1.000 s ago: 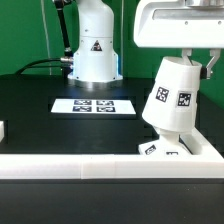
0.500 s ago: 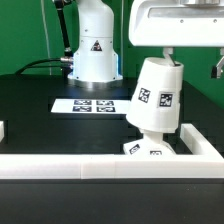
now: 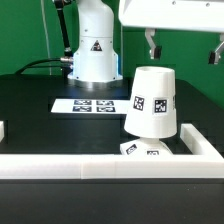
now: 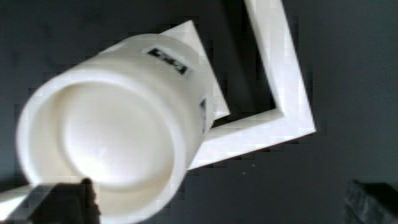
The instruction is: Assemble lamp
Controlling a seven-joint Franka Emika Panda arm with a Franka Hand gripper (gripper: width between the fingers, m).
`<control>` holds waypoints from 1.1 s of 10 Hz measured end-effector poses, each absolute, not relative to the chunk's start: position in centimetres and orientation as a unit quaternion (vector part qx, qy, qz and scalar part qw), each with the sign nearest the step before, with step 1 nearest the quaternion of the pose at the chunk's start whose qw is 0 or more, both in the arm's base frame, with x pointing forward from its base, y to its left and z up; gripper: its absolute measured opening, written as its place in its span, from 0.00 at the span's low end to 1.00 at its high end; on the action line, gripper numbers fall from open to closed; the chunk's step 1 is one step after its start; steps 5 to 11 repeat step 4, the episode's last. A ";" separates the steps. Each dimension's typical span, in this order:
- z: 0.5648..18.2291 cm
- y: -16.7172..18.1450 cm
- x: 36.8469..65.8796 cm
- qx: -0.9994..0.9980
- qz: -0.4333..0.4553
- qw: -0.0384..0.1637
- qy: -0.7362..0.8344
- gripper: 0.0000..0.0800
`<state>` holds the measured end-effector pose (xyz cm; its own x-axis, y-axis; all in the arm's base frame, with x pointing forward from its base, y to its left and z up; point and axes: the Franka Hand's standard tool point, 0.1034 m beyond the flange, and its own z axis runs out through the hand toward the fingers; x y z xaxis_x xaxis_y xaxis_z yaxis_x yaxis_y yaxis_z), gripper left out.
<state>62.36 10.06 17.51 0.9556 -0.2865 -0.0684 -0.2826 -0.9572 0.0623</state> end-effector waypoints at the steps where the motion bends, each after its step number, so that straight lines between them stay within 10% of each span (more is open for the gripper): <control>1: 17.1 10.7 62.1 0.989 -0.037 0.033 -0.143 0.87; 11: 16.4 11.4 61.8 0.987 -0.029 0.033 -0.152 0.87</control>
Offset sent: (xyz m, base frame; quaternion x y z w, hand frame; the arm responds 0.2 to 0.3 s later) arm 0.0000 0.0000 0.0000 0.0000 0.0000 0.0000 1.0000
